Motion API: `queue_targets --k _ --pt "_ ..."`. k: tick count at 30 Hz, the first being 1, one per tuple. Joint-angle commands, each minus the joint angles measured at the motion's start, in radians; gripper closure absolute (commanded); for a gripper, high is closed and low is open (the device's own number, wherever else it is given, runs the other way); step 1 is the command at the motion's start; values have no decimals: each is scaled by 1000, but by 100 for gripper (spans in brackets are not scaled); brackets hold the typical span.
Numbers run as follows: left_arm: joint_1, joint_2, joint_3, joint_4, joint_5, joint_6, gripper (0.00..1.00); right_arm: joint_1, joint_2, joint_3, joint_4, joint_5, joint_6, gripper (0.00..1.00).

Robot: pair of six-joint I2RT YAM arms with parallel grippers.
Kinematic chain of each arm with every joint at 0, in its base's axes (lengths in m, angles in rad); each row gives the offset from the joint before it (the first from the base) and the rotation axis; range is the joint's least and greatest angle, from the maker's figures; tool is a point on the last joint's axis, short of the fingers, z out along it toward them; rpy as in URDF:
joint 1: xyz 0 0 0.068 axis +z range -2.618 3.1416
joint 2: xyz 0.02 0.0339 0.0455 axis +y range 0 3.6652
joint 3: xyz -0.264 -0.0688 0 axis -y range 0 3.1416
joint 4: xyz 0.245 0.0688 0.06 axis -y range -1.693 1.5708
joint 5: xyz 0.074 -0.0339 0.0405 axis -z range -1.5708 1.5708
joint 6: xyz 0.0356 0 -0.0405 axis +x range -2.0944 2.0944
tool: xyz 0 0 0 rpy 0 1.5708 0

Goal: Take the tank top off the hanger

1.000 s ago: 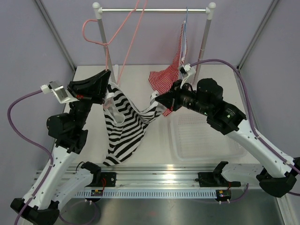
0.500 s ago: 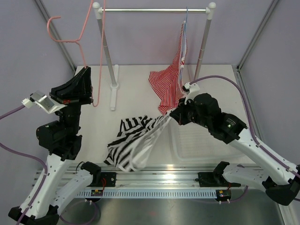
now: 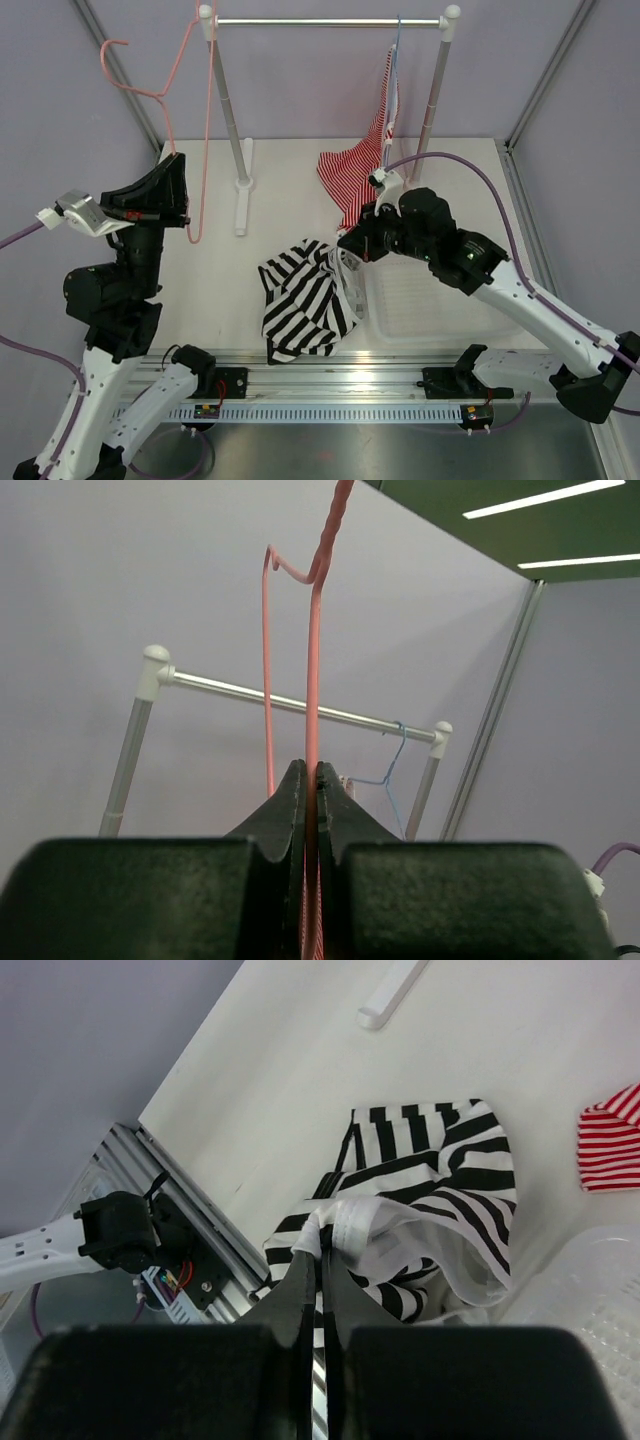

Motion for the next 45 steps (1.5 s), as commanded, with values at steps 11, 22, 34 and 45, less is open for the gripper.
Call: queue_targets --k 11,22,34,45 --pt "-3 -234 110 -720 -225 -65 100 149 149 -13 186 18 53 87" --pt "-3 -118 273 -995 -256 -22 100 179 171 120 41 182 1 0" --pt "-3 222 502 -924 -14 -48 100 179 31 143 -42 246 -53 1" --pt "-3 560 737 -796 -40 -99 100 179 -102 111 -105 288 -71 1"
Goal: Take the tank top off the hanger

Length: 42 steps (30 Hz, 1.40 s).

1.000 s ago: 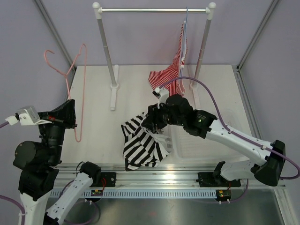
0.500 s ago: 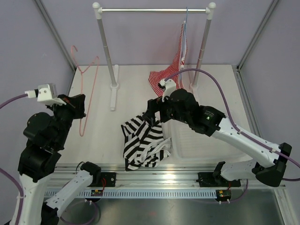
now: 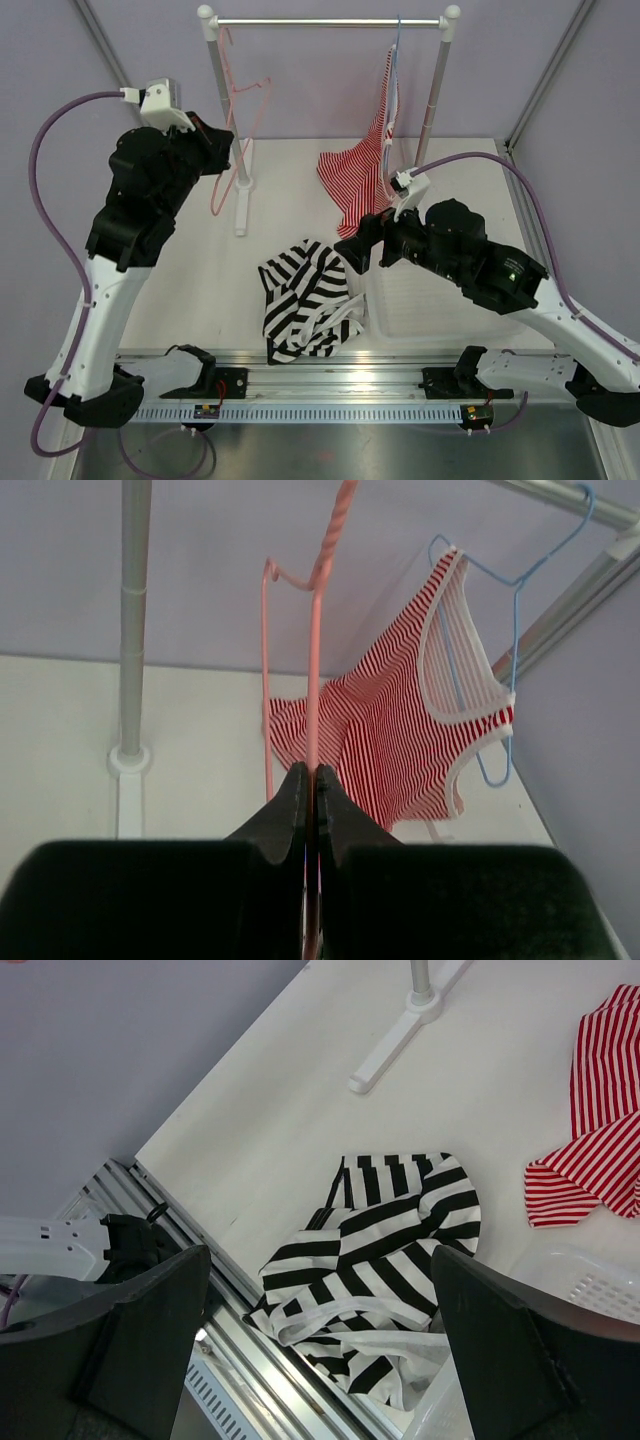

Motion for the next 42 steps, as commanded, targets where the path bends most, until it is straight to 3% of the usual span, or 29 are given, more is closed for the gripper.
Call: queue_targets --k 1,5,11,20,27,30,31,32,34,37,38,39,41,42 --pt "-3 73 70 160 -41 -1 100 8 -23 -24 -19 42 -23 1" --pt "-3 143 54 352 -54 31 100 8 -54 -43 -20 53 -21 1" --pt "-2 294 116 476 -52 97 100 8 -84 -66 -33 63 -18 1" --pt "47 537 344 350 -43 113 100 8 -106 -97 -42 76 -24 1" --pt "58 599 386 311 -35 110 100 8 -108 -123 -33 65 -21 0" --pt "57 576 332 313 -25 82 100 8 -104 -140 -20 59 -23 0" --pt "57 549 278 320 -25 75 98 8 -103 -140 -14 53 -27 0" --pt "57 530 251 339 -26 58 88 8 -94 -140 -14 48 -30 0" --pt "57 483 187 351 -32 39 78 8 -60 -132 -16 39 -30 0" --pt "57 418 136 369 -35 24 68 8 -42 -132 -2 19 -33 1" --pt "57 403 109 380 -31 24 54 8 -32 -132 1 14 -33 0" --pt "58 392 102 383 -26 24 47 8 -26 -135 7 13 -33 0" --pt "57 371 111 371 -14 30 43 8 -6 -137 18 5 -38 1" --pt "57 367 120 350 -12 32 34 10 3 -140 21 5 -41 0"
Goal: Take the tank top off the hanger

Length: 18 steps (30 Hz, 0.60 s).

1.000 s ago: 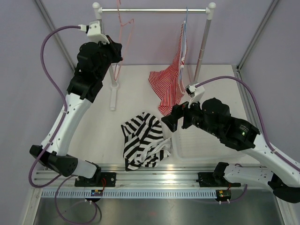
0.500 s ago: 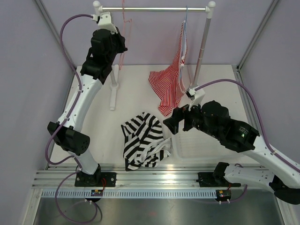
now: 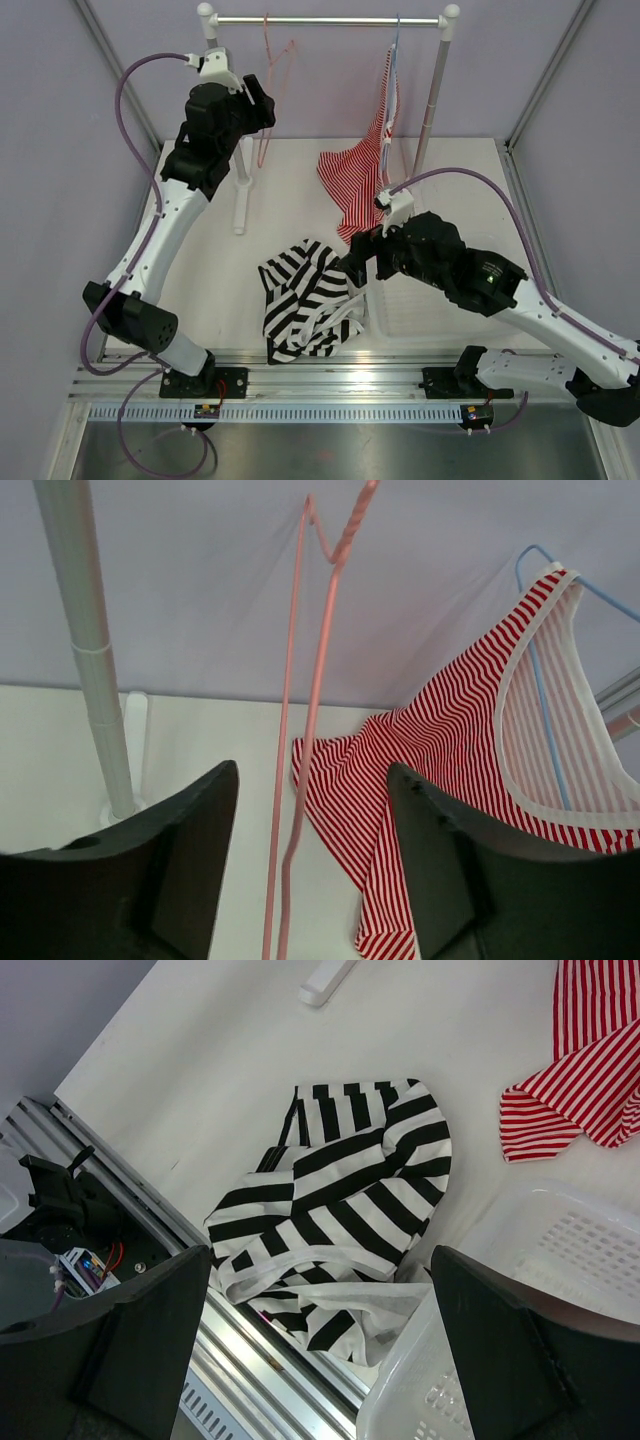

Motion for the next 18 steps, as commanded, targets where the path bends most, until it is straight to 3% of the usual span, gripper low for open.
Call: queue_targets --k 1,2,3,8,13,18 --pt "-1 -88 29 23 13 -5 29 8 26 -2 64 -23 -30 1" --pt "-1 -117 30 5 7 -10 23 8 56 -3 67 -21 -34 1" --pt "-1 -141 20 -15 -6 -16 1 9 73 -2 69 -23 -39 0" --pt "-1 -330 -82 -211 -138 -71 1 8 223 23 70 -3 -48 0" --pt "-1 -630 -336 -383 -250 -122 1 8 351 26 96 -56 -74 1" --pt "-1 -835 -505 -461 -229 -93 1 9 495 29 116 -104 -103 0"
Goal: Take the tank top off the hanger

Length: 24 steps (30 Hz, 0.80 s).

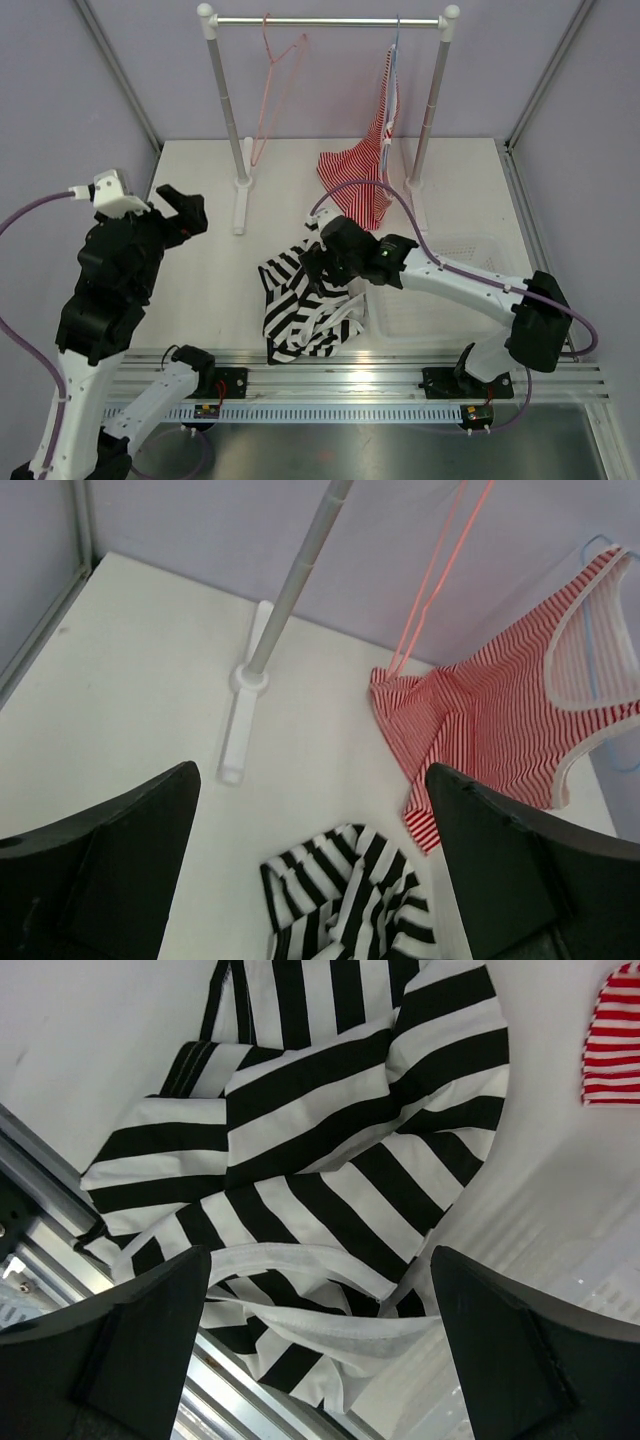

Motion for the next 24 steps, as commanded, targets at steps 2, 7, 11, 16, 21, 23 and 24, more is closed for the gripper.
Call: queue_targets --k 2,7,11,16,21,23,24 --pt "0 -109 -152 -104 -31 72 1 8 125 33 50 -30 -27 1" --pt "0 -283 -376 -4 -9 146 1 16 260 30 108 -1 26 1" --pt "3 -360 -470 21 -41 131 1 36 376 37 140 32 60 1" --pt "3 -332 -464 10 -29 133 1 80 509 69 142 141 79 1" --pt "3 -349 -467 15 -38 132 1 105 570 68 183 141 97 63" --pt "3 -367 -472 15 -43 131 1 106 529 69 188 138 94 100" --pt "3 -375 -473 19 -43 132 1 108 507 71 181 141 92 100"
